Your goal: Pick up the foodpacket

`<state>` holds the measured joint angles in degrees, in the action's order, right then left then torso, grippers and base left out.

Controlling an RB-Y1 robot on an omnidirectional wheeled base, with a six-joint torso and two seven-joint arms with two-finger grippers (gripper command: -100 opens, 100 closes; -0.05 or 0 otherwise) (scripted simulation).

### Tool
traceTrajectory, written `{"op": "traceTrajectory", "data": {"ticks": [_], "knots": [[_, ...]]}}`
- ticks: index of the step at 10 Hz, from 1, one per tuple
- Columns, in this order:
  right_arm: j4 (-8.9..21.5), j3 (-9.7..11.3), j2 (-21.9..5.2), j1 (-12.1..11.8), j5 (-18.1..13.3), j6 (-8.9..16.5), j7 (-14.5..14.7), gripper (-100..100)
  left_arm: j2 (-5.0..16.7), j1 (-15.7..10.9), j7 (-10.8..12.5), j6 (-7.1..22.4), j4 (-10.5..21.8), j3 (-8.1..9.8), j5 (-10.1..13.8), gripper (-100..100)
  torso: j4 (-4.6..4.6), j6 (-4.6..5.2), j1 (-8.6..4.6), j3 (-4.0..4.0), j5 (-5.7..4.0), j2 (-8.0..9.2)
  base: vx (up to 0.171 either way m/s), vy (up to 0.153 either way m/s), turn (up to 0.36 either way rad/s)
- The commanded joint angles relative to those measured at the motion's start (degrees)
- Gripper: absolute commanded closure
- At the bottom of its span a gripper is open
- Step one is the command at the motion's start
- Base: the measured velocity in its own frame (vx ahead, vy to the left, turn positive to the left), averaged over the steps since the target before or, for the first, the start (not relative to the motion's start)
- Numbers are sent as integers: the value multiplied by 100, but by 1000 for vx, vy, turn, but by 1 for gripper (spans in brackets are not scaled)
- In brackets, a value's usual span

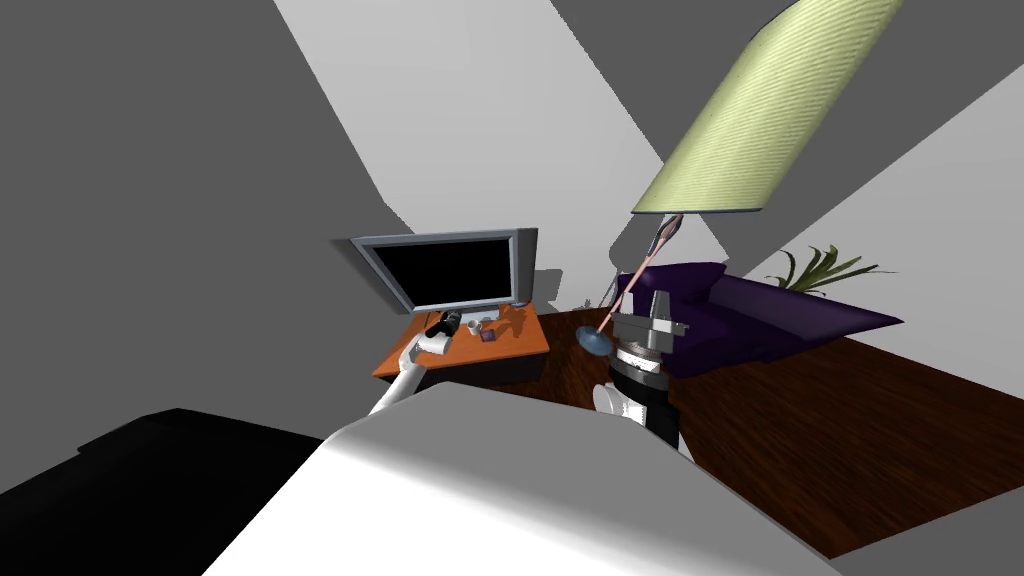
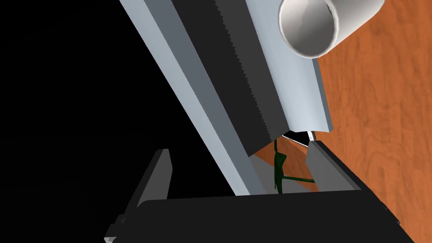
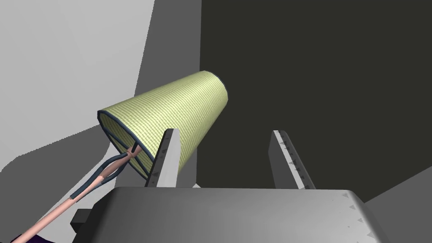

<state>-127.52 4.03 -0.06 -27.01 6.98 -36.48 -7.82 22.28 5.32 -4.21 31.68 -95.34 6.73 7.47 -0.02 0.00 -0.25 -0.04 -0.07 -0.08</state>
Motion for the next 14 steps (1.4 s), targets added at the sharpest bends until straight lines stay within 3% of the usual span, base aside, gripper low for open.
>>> {"op": "traceTrajectory", "data": {"ticks": [1,7,8,9,14], "knots": [[0,0,0,0,0,0,0,0,75,-94,21,265,246,37,48,-100,0,0,0,0,0,0,17,-60,-35],[0,0,0,0,0,0,0,0,393,-559,113,1194,1201,239,259,-100,0,0,2,-1,0,-2,20,-58,-61],[0,0,0,0,0,0,0,0,495,-712,142,1344,1494,306,336,-100,0,-2,8,-1,1,-1,29,-60,-94],[0,0,0,0,0,0,0,0,495,-712,142,1506,1521,306,336,-100,0,0,4,-1,1,-2,25,-52,-51],[0,-1,0,0,0,0,0,0,780,-1150,218,2299,2355,499,582,-100,0,-3,9,1,1,2,23,-53,-81]]}}
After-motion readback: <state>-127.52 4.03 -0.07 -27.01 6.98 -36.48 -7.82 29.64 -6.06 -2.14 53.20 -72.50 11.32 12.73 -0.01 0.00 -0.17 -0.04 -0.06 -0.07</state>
